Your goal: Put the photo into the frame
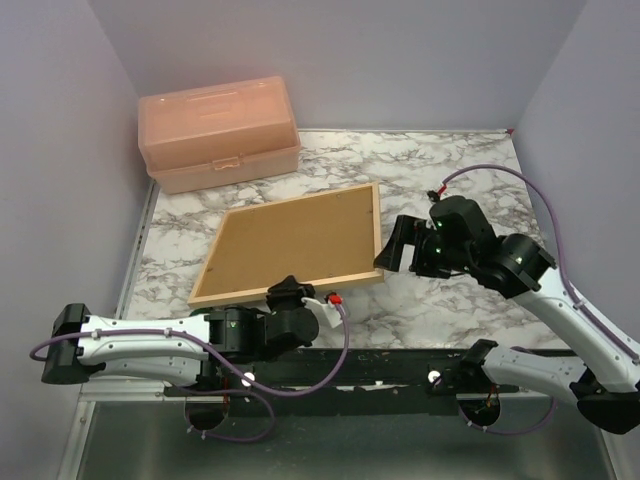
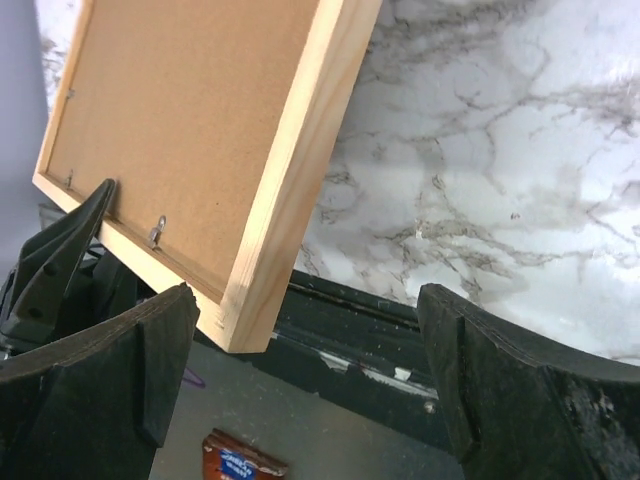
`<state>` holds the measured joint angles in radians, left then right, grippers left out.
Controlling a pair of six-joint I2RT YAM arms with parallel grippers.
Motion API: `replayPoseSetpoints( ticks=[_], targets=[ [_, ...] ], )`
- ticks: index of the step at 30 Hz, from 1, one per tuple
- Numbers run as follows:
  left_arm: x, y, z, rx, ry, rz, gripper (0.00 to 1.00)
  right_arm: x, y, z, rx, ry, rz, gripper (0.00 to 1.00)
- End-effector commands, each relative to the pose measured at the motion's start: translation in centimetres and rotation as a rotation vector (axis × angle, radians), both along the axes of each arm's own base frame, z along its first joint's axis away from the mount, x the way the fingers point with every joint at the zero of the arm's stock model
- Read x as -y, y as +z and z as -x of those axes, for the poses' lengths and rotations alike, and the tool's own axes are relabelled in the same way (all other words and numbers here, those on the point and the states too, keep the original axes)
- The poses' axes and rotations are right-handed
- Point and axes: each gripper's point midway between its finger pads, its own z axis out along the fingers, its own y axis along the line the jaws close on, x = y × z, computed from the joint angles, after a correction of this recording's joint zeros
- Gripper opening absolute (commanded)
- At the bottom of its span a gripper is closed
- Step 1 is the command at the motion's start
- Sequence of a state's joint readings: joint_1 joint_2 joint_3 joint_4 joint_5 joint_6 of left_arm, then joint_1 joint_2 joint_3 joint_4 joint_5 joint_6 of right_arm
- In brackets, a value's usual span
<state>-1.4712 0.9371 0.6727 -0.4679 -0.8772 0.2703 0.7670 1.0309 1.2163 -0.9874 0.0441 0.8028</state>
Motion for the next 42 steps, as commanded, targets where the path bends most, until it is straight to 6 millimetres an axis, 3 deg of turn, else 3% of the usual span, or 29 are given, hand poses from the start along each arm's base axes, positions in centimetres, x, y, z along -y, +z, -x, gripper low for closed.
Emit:
replayPoseSetpoints(
  ticks=[1,5,8,12,16,24,30,34,42],
  targets=[
    [0.7,4.1,0.3,-0.022,-0.005,0.190,0.09,-0.2,3.4,-0.9,0.194,0.075,-0.040,1.00],
    [0.3,5.7,0.9,-0.048,-0.048,0.237,0.09,-1.6,5.5,-0.4,0.346,0.213,-0.133,1.00],
    [0.0,6.2,1.5,-0.074,-0.080,0.242,0.08,-1.5,7.4,-0.5,0.500,0.262,-0.164,1.00],
    [-0.4,5.8,2.3,-0.125,-0.117,0.216,0.08,-1.4,10.4,0.1,0.690,0.339,-0.203,1.00],
    [-0.4,5.4,2.9,-0.160,-0.143,0.200,0.07,-1.7,11.2,1.0,0.847,0.455,-0.202,1.00],
    [-0.7,6.7,3.6,-0.193,-0.176,0.254,0.04,-3.0,9.4,3.0,1.111,0.813,-0.068,1.00],
    [-0.6,7.8,4.0,-0.204,-0.198,0.291,0.04,-3.5,7.6,5.6,1.389,1.078,-0.005,1.00],
    [-0.2,8.3,4.1,-0.204,-0.211,0.296,0.04,-4.3,6.5,5.5,1.443,1.106,-0.017,1.00],
    [0.2,8.4,4.3,-0.215,-0.227,0.284,0.04,-6.5,5.1,3.3,1.410,1.134,-0.003,0.98]
  ],
)
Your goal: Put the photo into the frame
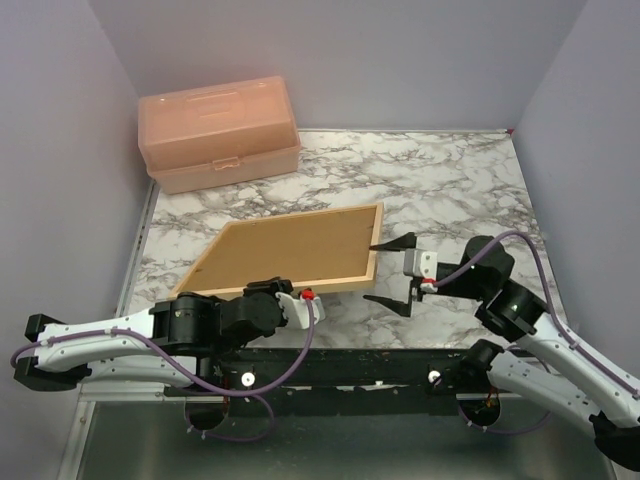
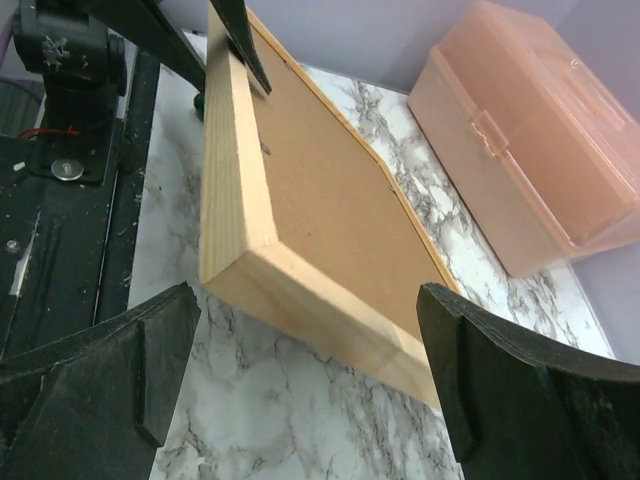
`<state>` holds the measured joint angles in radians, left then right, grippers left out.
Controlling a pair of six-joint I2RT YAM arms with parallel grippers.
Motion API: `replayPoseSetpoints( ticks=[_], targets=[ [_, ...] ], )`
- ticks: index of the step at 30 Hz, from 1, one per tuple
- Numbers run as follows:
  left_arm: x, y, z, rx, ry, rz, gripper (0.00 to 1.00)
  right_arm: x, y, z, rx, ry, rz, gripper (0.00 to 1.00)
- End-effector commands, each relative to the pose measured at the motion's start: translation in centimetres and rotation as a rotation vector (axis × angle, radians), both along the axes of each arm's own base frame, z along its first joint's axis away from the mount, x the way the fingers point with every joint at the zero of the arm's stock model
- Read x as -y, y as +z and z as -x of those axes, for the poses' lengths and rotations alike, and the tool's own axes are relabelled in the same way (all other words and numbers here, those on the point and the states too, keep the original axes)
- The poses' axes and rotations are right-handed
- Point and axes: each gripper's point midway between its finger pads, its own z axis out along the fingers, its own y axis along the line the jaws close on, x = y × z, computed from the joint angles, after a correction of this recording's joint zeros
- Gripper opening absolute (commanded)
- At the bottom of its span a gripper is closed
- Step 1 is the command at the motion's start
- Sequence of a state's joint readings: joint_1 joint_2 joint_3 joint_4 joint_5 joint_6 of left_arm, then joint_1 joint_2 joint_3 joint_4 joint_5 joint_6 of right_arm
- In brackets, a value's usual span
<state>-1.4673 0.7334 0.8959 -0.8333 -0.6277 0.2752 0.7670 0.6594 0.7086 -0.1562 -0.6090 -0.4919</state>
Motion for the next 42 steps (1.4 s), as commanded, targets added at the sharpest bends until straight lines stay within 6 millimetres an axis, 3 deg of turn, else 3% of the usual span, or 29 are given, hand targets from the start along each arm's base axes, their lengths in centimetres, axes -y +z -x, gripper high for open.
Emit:
replayPoseSetpoints(
  ticks=[1,6,11,14,18,21,22,27,33,38,42],
  targets=[
    [2.5,2.8,1.2,-0.083,-0.027,0.204,0.04,-1.6,0.8,-0.4,0.063,0.059,-0.030,0.97],
    [2.9,3.2,1.1,-0.076,-0.028,0.213,0.04,-3.0,-0.6,-0.4,0.017,0.128,0.005,0.87],
    [3.3,3.6,1.0,-0.070,-0.032,0.232,0.08,-3.6,-1.5,0.0,-0.030,0.174,0.035,0.51],
    [3.5,3.8,0.8,-0.060,-0.020,0.235,0.17,-3.5,-1.6,0.1,-0.031,0.174,0.037,0.27],
    [3.4,4.6,0.4,-0.042,0.002,0.261,0.39,-3.2,-1.6,-0.1,-0.031,0.146,0.032,0.12],
    [2.9,5.8,-0.3,-0.005,0.038,0.294,0.68,-3.1,-1.4,0.0,-0.047,0.137,0.025,0.07],
    [2.7,6.5,-0.5,0.008,0.049,0.311,0.97,-3.0,-1.4,-0.1,-0.052,0.132,0.024,0.03],
    [1.8,10.6,-1.0,0.045,0.088,0.444,0.98,-2.7,-1.3,-0.3,-0.092,0.094,0.018,0.00],
    [1.4,14.4,0.2,-0.031,0.046,0.677,0.98,-2.2,-0.3,-0.9,-0.216,-0.012,-0.056,0.00],
    [2.0,14.7,1.8,-0.146,-0.007,0.834,0.98,-1.9,-0.1,-1.3,-0.375,-0.097,-0.117,0.00],
    [2.3,13.8,2.4,-0.259,0.030,0.917,0.98,-1.6,-0.3,-2.3,-0.565,-0.215,-0.184,0.00]
  ],
)
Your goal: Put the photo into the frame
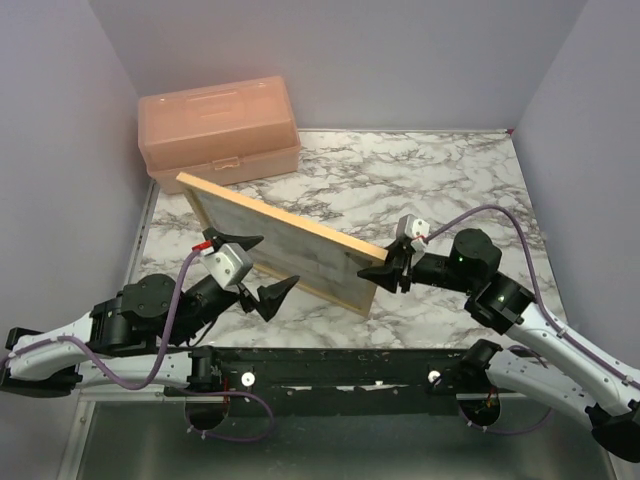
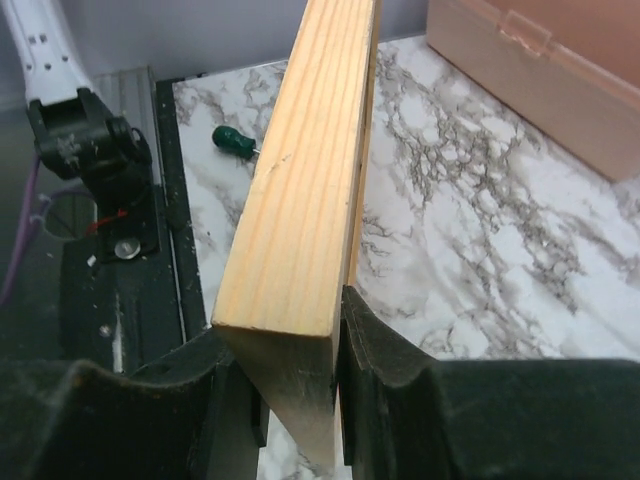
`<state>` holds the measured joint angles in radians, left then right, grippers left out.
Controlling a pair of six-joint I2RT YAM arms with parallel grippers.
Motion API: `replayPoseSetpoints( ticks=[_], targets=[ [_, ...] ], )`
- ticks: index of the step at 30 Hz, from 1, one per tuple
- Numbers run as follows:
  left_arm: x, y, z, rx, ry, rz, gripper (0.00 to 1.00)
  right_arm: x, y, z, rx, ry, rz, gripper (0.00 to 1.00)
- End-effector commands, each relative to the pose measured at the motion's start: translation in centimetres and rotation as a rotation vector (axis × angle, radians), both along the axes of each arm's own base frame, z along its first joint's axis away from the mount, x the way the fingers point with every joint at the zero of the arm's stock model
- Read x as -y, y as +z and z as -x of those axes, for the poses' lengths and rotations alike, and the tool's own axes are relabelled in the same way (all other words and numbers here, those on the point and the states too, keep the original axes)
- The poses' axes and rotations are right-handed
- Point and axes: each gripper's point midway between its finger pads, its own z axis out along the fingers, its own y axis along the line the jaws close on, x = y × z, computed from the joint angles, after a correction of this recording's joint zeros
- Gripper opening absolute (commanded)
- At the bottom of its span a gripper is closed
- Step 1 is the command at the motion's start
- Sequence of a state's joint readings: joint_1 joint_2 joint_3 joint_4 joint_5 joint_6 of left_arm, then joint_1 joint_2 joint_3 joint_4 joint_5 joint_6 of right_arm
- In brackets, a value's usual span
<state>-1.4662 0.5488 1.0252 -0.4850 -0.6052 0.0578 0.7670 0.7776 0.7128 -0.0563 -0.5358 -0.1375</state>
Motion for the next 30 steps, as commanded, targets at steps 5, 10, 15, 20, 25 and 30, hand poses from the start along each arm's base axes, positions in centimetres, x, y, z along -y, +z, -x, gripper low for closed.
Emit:
replayPoseSetpoints(
  ticks=[5,10,15,20,25,30],
  targets=[
    [2.5,-2.7,2.0,-0.256,-0.064,0.146,0.98,-0.2,1.0,-0.9,-0.379,-0.181,-0.190,0.00],
    [4.5,-4.6,3.2,-0.373,-0.113,0.153,0.98,-0.1,-0.4,-2.3,-0.545,-0.307,-0.219,0.01],
    [7.1,-6.8,4.7,-0.526,-0.210,0.166,0.98,1.1,-3.3,-3.9,-0.691,-0.493,-0.213,0.01],
    [9.4,-10.2,5.4,-0.790,-0.272,0.141,0.98,2.6,-6.9,-4.7,-0.779,-0.649,-0.186,0.01],
    [10.0,-14.4,4.4,-0.990,-0.212,0.136,0.98,5.1,-10.9,-4.9,-0.840,-0.812,-0.180,0.01],
    [8.5,-18.1,2.5,-1.068,-0.042,0.196,0.99,6.8,-15.0,-4.1,-0.942,-0.923,-0.178,0.01]
  ],
)
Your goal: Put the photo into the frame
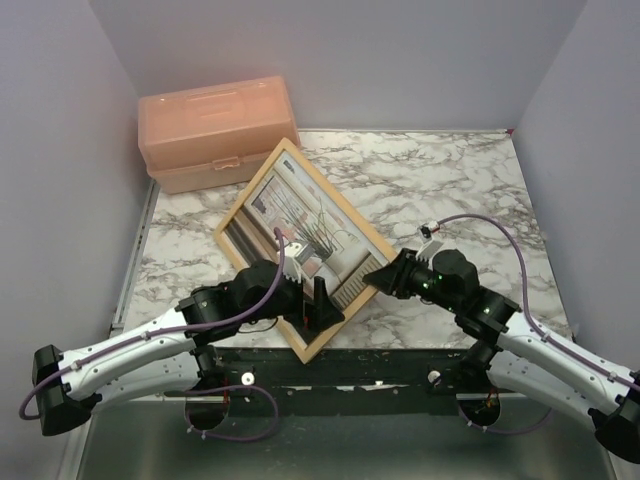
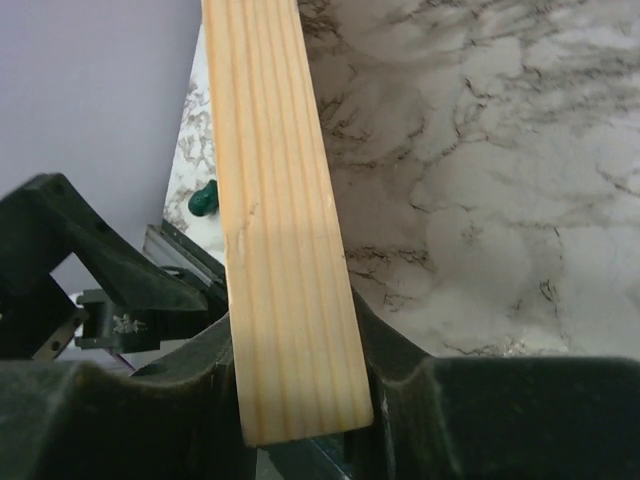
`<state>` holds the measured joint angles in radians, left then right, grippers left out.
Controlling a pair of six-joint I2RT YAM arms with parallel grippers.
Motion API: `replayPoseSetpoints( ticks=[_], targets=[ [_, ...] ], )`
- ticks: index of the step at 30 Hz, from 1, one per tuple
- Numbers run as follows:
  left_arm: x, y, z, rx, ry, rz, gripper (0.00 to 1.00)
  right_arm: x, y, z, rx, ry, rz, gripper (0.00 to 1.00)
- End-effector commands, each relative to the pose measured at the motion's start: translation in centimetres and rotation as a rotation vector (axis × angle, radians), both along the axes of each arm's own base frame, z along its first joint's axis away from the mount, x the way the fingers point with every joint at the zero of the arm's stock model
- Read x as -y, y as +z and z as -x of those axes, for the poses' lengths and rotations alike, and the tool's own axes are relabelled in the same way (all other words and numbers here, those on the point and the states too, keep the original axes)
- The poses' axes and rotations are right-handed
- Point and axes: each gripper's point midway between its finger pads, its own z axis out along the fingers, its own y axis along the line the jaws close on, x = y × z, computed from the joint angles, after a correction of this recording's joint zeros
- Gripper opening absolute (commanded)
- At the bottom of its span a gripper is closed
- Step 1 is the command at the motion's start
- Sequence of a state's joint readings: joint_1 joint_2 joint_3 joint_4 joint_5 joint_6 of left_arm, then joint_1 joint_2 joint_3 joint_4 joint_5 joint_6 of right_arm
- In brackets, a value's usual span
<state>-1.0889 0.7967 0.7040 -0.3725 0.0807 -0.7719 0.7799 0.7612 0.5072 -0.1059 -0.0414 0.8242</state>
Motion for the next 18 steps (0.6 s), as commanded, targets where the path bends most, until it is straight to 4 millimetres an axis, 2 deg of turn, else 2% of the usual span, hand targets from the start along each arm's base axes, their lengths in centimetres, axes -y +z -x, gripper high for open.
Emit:
replayPoseSetpoints(
  ticks=[1,3,7,12,16,18],
  targets=[
    [-0.7,-1.4,-0.3,-0.139,0.111,0.080,0.99,3.9,-6.1,-0.8,-0.120,-0.216,0.126,0.03],
    [-1.2,-2.5,-0.5,-0.174,0.142,0.107,0.99,4.0,-7.5,-0.5,-0.156,-0.228,0.129,0.09],
    [-2.3,-5.0,-0.9,-0.229,0.207,0.104,0.99,4.5,-9.8,0.1,-0.227,-0.237,0.177,0.11],
    [-4.0,-8.0,-1.4,-0.302,0.295,0.036,0.99,5.1,-12.4,1.0,-0.304,-0.252,0.233,0.25],
    [-5.0,-8.9,-1.6,-0.326,0.343,-0.016,0.98,5.8,-14.0,1.4,-0.342,-0.276,0.264,0.37],
    [-5.2,-8.7,-1.5,-0.320,0.344,-0.026,0.99,5.9,-14.5,1.7,-0.354,-0.273,0.274,0.49]
  ],
)
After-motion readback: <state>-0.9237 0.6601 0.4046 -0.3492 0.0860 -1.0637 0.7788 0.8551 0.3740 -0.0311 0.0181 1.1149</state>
